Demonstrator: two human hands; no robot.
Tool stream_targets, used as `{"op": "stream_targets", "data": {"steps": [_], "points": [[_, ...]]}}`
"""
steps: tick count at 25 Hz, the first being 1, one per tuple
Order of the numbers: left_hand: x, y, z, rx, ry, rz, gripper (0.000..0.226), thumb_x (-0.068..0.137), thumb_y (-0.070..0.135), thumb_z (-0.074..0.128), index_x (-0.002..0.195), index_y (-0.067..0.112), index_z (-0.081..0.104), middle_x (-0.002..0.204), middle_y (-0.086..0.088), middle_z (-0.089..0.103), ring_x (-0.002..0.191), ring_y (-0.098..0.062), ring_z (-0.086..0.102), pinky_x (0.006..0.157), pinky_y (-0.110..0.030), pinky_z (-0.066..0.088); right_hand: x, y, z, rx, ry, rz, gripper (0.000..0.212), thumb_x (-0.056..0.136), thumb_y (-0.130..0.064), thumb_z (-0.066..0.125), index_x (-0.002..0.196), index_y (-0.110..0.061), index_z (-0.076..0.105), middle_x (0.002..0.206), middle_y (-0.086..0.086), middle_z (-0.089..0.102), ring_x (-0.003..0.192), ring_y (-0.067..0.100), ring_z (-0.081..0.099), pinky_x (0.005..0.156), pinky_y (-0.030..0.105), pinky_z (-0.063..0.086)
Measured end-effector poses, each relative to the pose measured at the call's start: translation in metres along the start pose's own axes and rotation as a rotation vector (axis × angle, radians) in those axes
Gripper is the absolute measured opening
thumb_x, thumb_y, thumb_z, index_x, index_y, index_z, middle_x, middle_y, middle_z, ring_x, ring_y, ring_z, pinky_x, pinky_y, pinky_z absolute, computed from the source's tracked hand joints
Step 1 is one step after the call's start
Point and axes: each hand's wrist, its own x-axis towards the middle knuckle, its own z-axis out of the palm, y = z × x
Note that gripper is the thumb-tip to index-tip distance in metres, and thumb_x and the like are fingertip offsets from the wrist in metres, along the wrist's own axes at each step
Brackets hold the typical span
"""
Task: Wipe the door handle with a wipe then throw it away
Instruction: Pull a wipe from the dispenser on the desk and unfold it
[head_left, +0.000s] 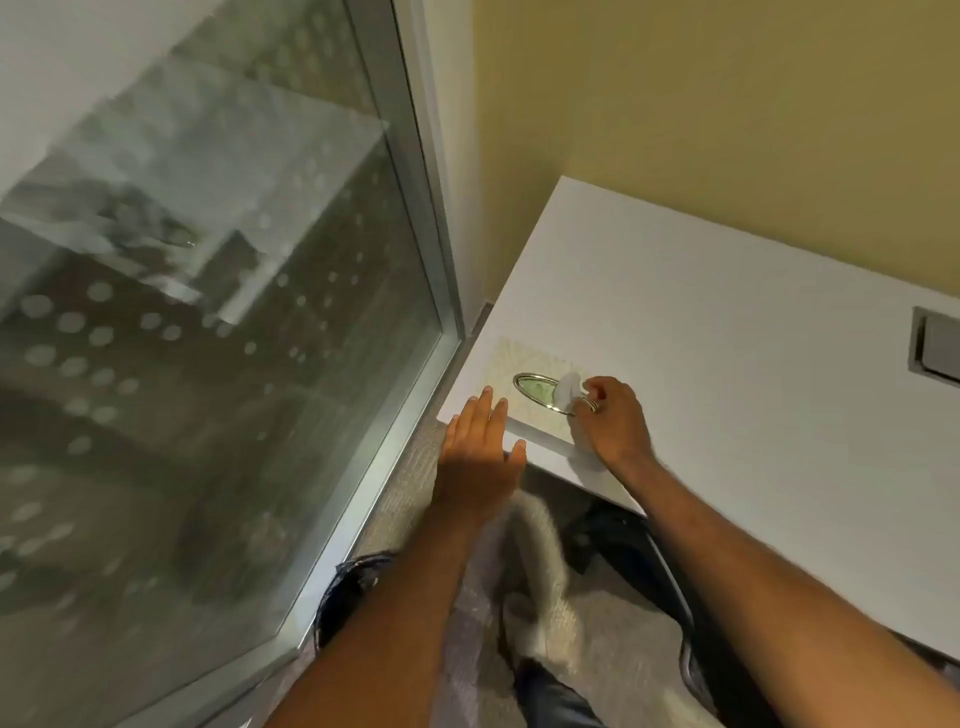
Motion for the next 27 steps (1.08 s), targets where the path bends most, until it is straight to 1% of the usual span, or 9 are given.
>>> {"op": "stream_targets", "data": {"steps": [3, 6, 13, 16, 18, 21, 22, 24, 27], "points": [[0.017, 0.01, 0.003, -0.057, -0.125, -0.04, 0.065, 0.099, 0.06, 0.038, 0.146, 0.017, 0.054, 0.157, -0.006, 0.046, 0.142, -0.031, 0.047, 0.114, -0.053, 0.043, 0.003, -0.001, 0.004, -0.048, 0.025, 0.02, 0.025, 0.094, -0.042, 0.065, 0.109, -0.022, 0.066, 0.105, -0.005, 0.059, 0.092, 0.013, 0.057, 0.078, 0.027, 0.046], [0.019, 0.014, 0.011, -0.032, -0.206, -0.024, 0.066, 0.097, 0.061, 0.039, 0.145, 0.018, 0.051, 0.159, -0.007, 0.043, 0.145, -0.032, 0.043, 0.118, -0.051, 0.037, 0.002, -0.003, 0.006, -0.053, 0.024, 0.028, 0.016, 0.096, -0.039, 0.062, 0.1, -0.025, 0.069, 0.104, -0.005, 0.062, 0.088, 0.012, 0.057, 0.074, 0.026, 0.046], [0.018, 0.013, 0.004, -0.044, -0.308, -0.007, 0.067, 0.099, 0.056, 0.031, 0.146, 0.014, 0.053, 0.159, -0.011, 0.042, 0.148, -0.034, 0.038, 0.118, -0.058, 0.035, -0.011, -0.015, -0.005, 0.116, 0.027, -0.015, 0.015, 0.102, -0.027, 0.051, 0.097, -0.018, 0.061, 0.094, -0.008, 0.062, 0.081, 0.007, 0.059, 0.064, 0.018, 0.046], [0.015, 0.014, -0.01, -0.134, -0.331, 0.056, 0.061, 0.105, 0.045, 0.025, 0.141, 0.006, 0.055, 0.155, -0.02, 0.044, 0.145, -0.039, 0.041, 0.113, -0.06, 0.041, -0.021, -0.026, -0.013, 0.21, 0.043, -0.059, 0.015, 0.105, -0.024, 0.046, 0.1, -0.014, 0.057, 0.097, -0.005, 0.061, 0.082, 0.007, 0.058, 0.064, 0.018, 0.046], [0.017, 0.023, -0.026, -0.338, -0.265, -0.054, 0.046, 0.11, 0.036, 0.038, 0.143, 0.009, 0.054, 0.151, -0.018, 0.05, 0.14, -0.035, 0.049, 0.111, -0.053, 0.046, -0.027, -0.036, -0.019, 0.262, 0.075, -0.1, 0.014, 0.107, -0.022, 0.045, 0.104, -0.012, 0.055, 0.1, -0.003, 0.061, 0.084, 0.007, 0.057, 0.069, 0.02, 0.045], [0.015, 0.046, -0.066, -0.764, -0.341, -0.348, 0.052, 0.107, 0.056, 0.039, 0.153, 0.032, 0.041, 0.154, 0.002, 0.047, 0.139, -0.022, 0.047, 0.114, -0.047, 0.042, -0.041, -0.059, -0.032, 0.329, 0.095, -0.156, 0.011, 0.108, -0.025, 0.044, 0.11, -0.016, 0.05, 0.109, -0.001, 0.056, 0.095, 0.011, 0.059, 0.081, 0.018, 0.053], [0.012, 0.05, -0.078, -0.854, -0.304, -0.398, 0.051, 0.106, 0.058, 0.038, 0.152, 0.035, 0.041, 0.152, 0.007, 0.048, 0.137, -0.018, 0.047, 0.113, -0.042, 0.042, -0.047, -0.068, -0.036, 0.361, 0.095, -0.167, 0.012, 0.108, -0.027, 0.044, 0.113, -0.018, 0.049, 0.112, -0.001, 0.055, 0.099, 0.013, 0.059, 0.087, 0.022, 0.056], [0.005, 0.057, -0.104, -1.012, -0.174, -0.46, 0.047, 0.109, 0.052, 0.038, 0.149, 0.03, 0.046, 0.141, 0.014, 0.052, 0.129, -0.01, 0.048, 0.106, -0.027, 0.04, -0.064, -0.088, -0.047, 0.428, 0.071, -0.184, 0.018, 0.108, -0.029, 0.043, 0.119, -0.017, 0.05, 0.116, 0.001, 0.055, 0.104, 0.014, 0.06, 0.092, 0.027, 0.057], [-0.019, 0.058, -0.143, -1.279, -0.086, -0.539, 0.049, 0.106, 0.054, 0.041, 0.136, 0.021, 0.062, 0.13, 0.007, 0.066, 0.12, -0.014, 0.06, 0.101, -0.03, 0.048, -0.108, -0.122, -0.054, 0.453, -0.005, -0.242, 0.022, 0.108, -0.034, 0.044, 0.122, -0.018, 0.051, 0.118, 0.0, 0.057, 0.104, 0.013, 0.06, 0.091, 0.02, 0.053]]}}
